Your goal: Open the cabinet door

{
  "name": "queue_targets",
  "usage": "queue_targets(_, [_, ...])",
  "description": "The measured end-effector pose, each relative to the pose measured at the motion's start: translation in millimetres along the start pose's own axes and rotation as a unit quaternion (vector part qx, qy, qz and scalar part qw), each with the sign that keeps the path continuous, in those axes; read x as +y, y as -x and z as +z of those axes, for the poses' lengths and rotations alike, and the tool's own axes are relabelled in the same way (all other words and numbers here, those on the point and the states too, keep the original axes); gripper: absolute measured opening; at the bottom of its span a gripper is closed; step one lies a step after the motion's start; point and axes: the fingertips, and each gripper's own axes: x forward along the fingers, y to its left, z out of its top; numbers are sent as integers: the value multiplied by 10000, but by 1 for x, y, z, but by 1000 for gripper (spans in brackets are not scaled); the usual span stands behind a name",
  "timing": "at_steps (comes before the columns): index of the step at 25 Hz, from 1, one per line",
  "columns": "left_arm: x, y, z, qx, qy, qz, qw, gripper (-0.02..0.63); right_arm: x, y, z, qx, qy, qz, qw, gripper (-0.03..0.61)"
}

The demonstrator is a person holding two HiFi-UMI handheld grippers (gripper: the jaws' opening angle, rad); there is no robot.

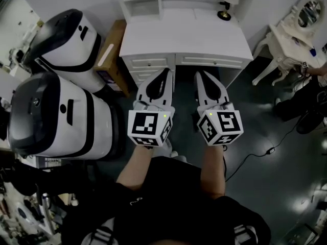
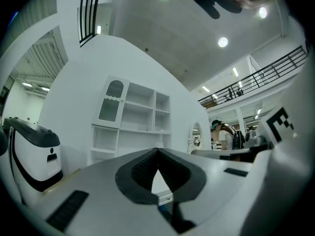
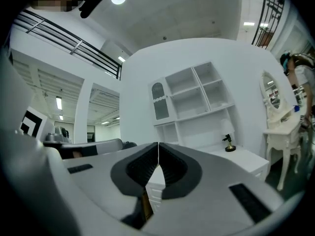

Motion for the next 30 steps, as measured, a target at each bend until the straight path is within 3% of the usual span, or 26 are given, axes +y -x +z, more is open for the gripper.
queue_targets(7, [14, -20, -15, 181, 94, 55, 9998, 11, -18, -23, -8, 135, -101, -53, 9998, 21])
queue_targets(30, [138, -110, -40, 492, 364, 378, 9974, 11, -17, -176, -47, 638, -302, 238, 9972, 21])
